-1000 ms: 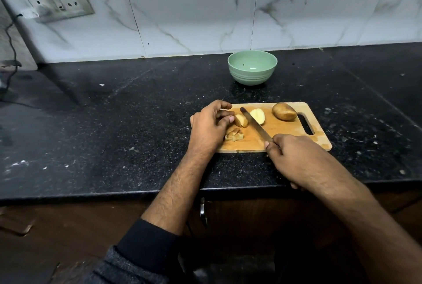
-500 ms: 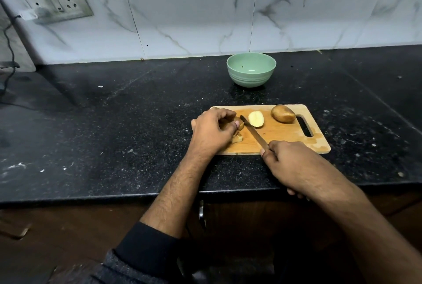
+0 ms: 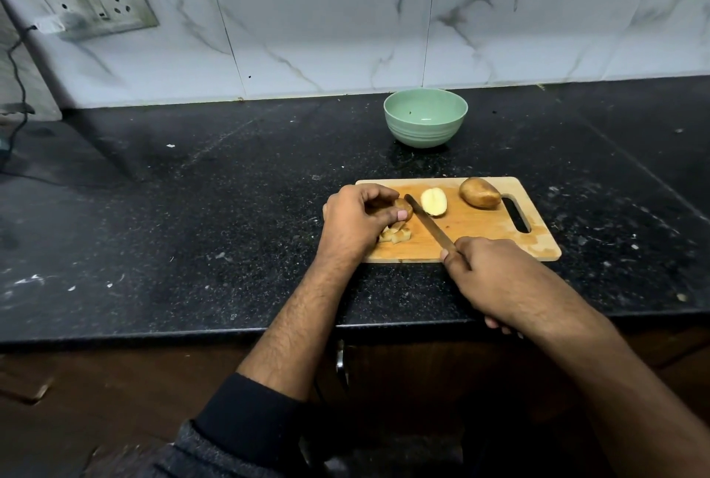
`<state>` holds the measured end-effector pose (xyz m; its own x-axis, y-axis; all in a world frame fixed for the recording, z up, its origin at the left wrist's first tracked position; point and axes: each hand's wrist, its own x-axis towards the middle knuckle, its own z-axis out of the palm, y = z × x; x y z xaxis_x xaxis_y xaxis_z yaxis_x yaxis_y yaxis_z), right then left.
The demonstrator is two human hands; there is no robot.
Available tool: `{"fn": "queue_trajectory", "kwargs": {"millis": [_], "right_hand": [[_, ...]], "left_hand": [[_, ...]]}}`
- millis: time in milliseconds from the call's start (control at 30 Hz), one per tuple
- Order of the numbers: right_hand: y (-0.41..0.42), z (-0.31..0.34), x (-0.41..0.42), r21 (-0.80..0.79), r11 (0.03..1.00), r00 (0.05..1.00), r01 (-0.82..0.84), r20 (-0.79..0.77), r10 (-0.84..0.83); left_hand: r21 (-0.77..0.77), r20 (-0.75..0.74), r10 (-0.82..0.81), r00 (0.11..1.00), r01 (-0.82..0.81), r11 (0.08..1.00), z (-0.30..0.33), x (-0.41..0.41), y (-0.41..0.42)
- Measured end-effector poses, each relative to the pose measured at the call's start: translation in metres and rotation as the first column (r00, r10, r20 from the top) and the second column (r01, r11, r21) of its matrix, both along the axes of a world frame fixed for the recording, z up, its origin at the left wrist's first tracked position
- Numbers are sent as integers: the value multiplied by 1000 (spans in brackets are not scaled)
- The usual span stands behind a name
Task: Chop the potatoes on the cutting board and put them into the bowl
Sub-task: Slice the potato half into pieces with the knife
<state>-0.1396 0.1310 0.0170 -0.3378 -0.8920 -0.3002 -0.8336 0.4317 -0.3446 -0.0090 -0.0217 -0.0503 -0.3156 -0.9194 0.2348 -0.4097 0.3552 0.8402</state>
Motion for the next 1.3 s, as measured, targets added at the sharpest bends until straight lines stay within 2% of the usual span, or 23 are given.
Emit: {"fn": "queue_trajectory", "kwargs": {"millis": [133,400,667,900,1100,1200,1300], "right_hand": [[-1,3,2,-70,997,998,-15,-55,12],[-14,4,-3,-15,996,987,-88,-133,85],[-27,16,-13,70,990,991,-119,-54,123],[-38,-7,-25,-8,987,985,-160,-74,159],[-42,-5,-23,43,990,991,-136,-7,136],[-51,-13,-27,8,987,984,-158,-84,158],[-51,-23,-27,21,992,987,-124,-97,125]], "left_hand": [[-44,25,-4,1000,5,999,-2,-1,-1],[-91,88,1,996,7,996,-1,-1,-2],[-62,74,-13,997,18,998,3,0,-2],[-136,144,15,989,5,991,-1,-2,-4],[-134,158,36,987,-15,991,0,-4,-6],[-134,159,30,987,-9,991,2,-4,-4],[-139,161,39,986,-16,990,1,-4,-4]]}}
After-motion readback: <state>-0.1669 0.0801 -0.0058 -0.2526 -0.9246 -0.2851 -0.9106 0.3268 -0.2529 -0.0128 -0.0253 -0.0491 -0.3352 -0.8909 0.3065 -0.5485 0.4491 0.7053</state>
